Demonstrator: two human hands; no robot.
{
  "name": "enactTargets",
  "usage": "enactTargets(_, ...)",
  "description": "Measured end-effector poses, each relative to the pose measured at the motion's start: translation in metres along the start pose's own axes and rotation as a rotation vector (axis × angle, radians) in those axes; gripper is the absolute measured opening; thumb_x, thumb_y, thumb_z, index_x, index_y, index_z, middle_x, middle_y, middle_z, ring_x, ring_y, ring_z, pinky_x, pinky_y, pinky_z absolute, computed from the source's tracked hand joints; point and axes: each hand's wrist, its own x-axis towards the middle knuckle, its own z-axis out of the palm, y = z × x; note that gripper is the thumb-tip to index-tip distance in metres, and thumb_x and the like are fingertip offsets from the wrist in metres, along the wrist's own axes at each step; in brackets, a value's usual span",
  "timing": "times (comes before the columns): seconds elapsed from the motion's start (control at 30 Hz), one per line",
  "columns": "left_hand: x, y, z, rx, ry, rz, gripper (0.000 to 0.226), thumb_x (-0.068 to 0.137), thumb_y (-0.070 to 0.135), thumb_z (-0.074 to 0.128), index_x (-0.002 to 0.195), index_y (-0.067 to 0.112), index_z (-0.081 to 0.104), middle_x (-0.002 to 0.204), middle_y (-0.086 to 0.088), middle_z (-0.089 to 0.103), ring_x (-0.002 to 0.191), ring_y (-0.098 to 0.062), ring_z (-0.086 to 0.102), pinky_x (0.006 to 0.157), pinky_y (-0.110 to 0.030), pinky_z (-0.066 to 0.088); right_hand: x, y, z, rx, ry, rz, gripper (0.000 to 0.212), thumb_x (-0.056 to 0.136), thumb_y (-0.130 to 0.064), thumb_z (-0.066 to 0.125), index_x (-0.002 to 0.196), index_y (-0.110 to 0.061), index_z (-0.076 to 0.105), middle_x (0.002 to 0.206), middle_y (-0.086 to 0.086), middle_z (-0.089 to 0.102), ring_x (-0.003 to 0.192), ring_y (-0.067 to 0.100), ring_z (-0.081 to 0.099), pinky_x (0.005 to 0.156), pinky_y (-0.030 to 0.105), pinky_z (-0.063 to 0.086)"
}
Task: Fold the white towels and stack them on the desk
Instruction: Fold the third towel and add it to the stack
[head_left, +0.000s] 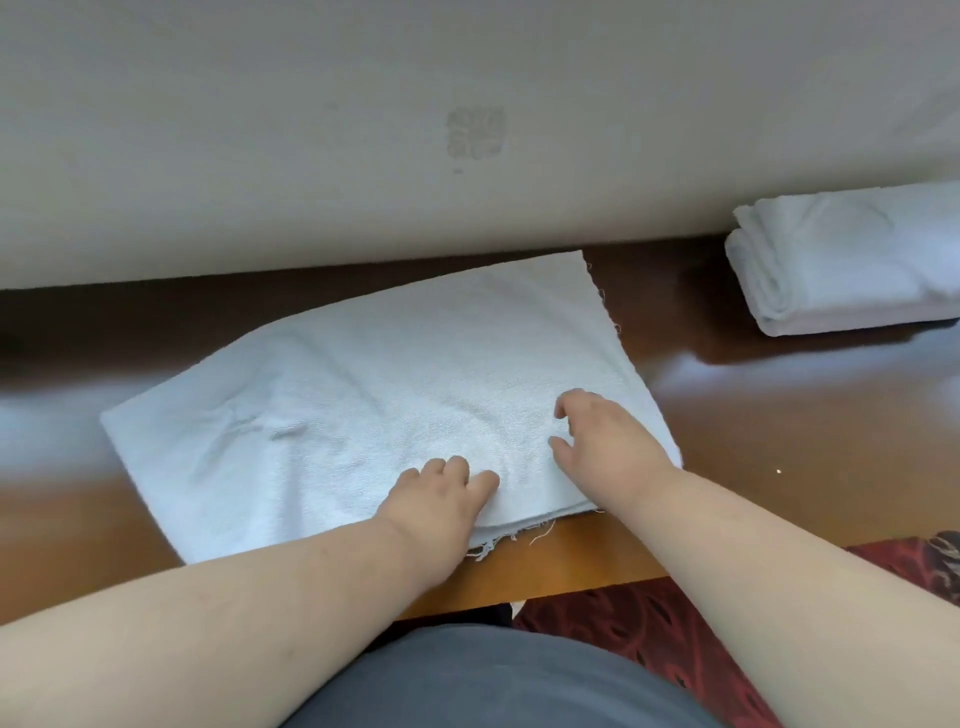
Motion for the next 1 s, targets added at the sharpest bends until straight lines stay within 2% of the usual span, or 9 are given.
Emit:
enactTargets(0.13,-0.029,-0.028,0.014,-0.106,0.02,0.16,0.048,0.092,0.043,0.051,0.135,0.024,0.043,0.131,-0.004,0.044,0.116,-0.028,0.045,0.094,-0.041,0.041,0.013,-0.058,0.037,-0.146,-0.346,-0.125,0.036,0.09,-0.043,0.058,0.124,-0.031,0.052,0.116,-0.006,0.054,0.111,0.019,0.051,0.092,0.035,0.045)
enactTargets(0.3,-0.089,-0.108,0.038,-0.253,0.198,0.019,0.049,0.096,0.045,0.045,0.142,0.028,0.042,0.142,0.002,0.044,0.128,-0.022,0.041,0.108,-0.035,0.03,0.028,-0.101,0.038,-0.474,-0.492,0.103,0.022,0.091,-0.044,0.05,0.105,-0.027,0.049,0.114,-0.004,0.059,0.1,0.022,0.054,0.081,0.032,0.045)
enactTargets(0.37,-0.118,-0.151,0.049,-0.3,0.283,-0.078,0.047,0.097,0.044,0.044,0.141,0.031,0.043,0.141,0.006,0.044,0.131,-0.019,0.038,0.11,-0.033,0.025,0.035,-0.137,0.042,-0.525,-0.455,0.142,0.016,0.092,-0.038,0.045,0.099,-0.024,0.048,0.107,-0.005,0.059,0.096,0.023,0.055,0.076,0.031,0.043)
enactTargets(0.47,-0.156,-0.205,0.068,-0.384,0.381,-0.247,0.043,0.094,0.044,0.048,0.136,0.031,0.048,0.136,0.006,0.048,0.128,-0.021,0.041,0.107,-0.034,0.027,0.031,-0.209,0.066,-0.257,-0.22,0.119,0.011,0.094,-0.033,0.046,0.096,-0.024,0.051,0.095,-0.001,0.061,0.085,0.024,0.058,0.068,0.032,0.043)
enactTargets(0.6,-0.173,-0.261,0.081,-0.888,0.382,-0.606,0.043,0.093,0.037,0.056,0.133,0.021,0.051,0.125,0.0,0.056,0.119,-0.022,0.053,0.097,-0.03,0.041,-0.004,-0.304,0.111,0.049,-0.129,0.02,0.01,0.094,-0.041,0.049,0.094,-0.031,0.052,0.091,-0.006,0.063,0.082,0.022,0.061,0.071,0.034,0.049)
enactTargets(0.67,-0.16,-0.285,0.076,-1.155,0.313,-0.738,0.044,0.094,0.037,0.058,0.132,0.016,0.05,0.116,0.0,0.064,0.113,-0.025,0.061,0.093,-0.028,0.045,-0.022,-0.334,0.129,-0.003,-0.21,-0.054,0.015,0.095,-0.045,0.048,0.1,-0.032,0.054,0.092,-0.009,0.063,0.081,0.017,0.061,0.072,0.034,0.052)
enactTargets(0.8,-0.135,-0.311,0.064,-1.593,0.278,-0.866,0.042,0.09,0.043,0.063,0.121,0.015,0.057,0.11,-0.009,0.069,0.093,-0.03,0.071,0.089,-0.043,0.058,-0.045,-0.362,0.158,-0.316,-0.336,-0.12,0.047,0.091,-0.062,0.053,0.116,-0.023,0.056,0.108,-0.002,0.059,0.1,0.023,0.058,0.077,0.036,0.043)
enactTargets(0.9,-0.122,-0.323,0.055,-1.517,0.323,-0.801,0.03,0.089,0.03,0.06,0.116,0.017,0.059,0.106,-0.007,0.068,0.094,-0.031,0.068,0.088,-0.044,0.058,-0.046,-0.372,0.166,-0.578,-0.351,-0.132,0.06,0.084,-0.072,0.057,0.114,-0.02,0.05,0.106,0.002,0.058,0.102,0.025,0.056,0.083,0.04,0.036)
enactTargets(1.0,-0.116,-0.336,0.04,-1.397,0.475,-0.77,0.027,0.088,0.03,0.049,0.115,0.025,0.051,0.104,-0.001,0.064,0.093,-0.027,0.062,0.088,-0.036,0.052,-0.039,-0.383,0.169,-0.655,-0.366,-0.136,0.044,0.086,-0.055,0.062,0.108,-0.02,0.047,0.092,0.0,0.056,0.087,0.024,0.054,0.079,0.041,0.028)
